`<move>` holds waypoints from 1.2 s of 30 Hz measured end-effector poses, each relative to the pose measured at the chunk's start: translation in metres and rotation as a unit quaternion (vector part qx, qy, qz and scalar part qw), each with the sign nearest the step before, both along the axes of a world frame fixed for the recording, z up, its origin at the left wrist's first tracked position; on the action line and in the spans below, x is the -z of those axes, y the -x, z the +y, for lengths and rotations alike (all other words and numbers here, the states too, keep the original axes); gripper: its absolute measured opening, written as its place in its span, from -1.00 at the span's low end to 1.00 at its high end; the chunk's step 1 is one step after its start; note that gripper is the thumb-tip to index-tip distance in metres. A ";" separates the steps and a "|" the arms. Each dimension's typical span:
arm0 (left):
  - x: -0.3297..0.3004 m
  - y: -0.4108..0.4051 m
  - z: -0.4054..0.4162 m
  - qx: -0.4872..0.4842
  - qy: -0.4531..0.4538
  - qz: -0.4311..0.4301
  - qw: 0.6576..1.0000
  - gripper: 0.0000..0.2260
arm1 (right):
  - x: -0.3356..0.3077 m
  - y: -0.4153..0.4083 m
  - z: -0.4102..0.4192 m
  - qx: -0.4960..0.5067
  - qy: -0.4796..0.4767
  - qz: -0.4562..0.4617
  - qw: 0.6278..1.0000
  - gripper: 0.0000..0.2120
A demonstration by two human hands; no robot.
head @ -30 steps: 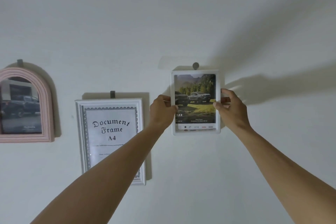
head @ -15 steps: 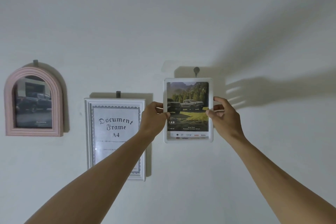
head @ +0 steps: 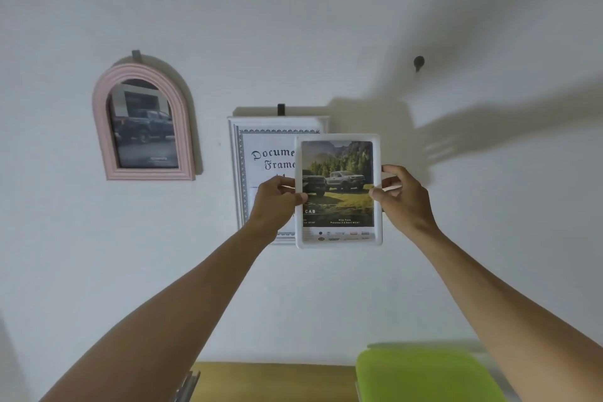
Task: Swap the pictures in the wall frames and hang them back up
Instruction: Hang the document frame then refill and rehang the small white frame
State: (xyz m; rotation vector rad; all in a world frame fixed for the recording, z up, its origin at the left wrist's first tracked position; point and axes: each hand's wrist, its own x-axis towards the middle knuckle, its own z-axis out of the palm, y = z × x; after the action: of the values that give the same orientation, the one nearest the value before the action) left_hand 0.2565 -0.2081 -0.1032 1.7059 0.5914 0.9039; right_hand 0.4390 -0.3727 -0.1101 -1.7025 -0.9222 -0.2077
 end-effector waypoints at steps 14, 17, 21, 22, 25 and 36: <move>0.153 0.146 0.053 -0.035 0.128 0.106 0.985 -0.82 | 0.166 0.142 0.057 -0.044 0.131 0.144 0.980 -0.55; 0.184 0.171 0.053 -0.044 0.133 0.132 0.981 -0.83 | 0.205 0.165 0.065 -0.056 0.193 0.173 0.964 -0.58; 0.216 0.196 0.044 -0.070 0.103 0.166 0.978 -0.80 | 0.233 0.190 0.076 -0.042 0.280 0.185 0.941 -0.49; 0.222 0.199 0.042 -0.079 0.101 0.168 0.977 -0.80 | 0.238 0.195 0.079 -0.032 0.297 0.176 0.938 -0.44; 0.234 0.206 0.033 -0.097 0.096 0.168 0.976 -0.81 | 0.241 0.210 0.089 -0.013 0.326 0.128 0.937 -0.37; 0.266 0.202 -0.014 -0.141 -0.101 0.237 0.956 -0.87 | 0.221 0.257 0.121 -0.100 0.226 0.236 0.940 -0.61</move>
State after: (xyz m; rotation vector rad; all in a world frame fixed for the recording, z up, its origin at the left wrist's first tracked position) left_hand 0.0549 -0.2222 -0.3688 2.0781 1.1168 0.7683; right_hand 0.1821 -0.2513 -0.3307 -1.9340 -0.8044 0.5706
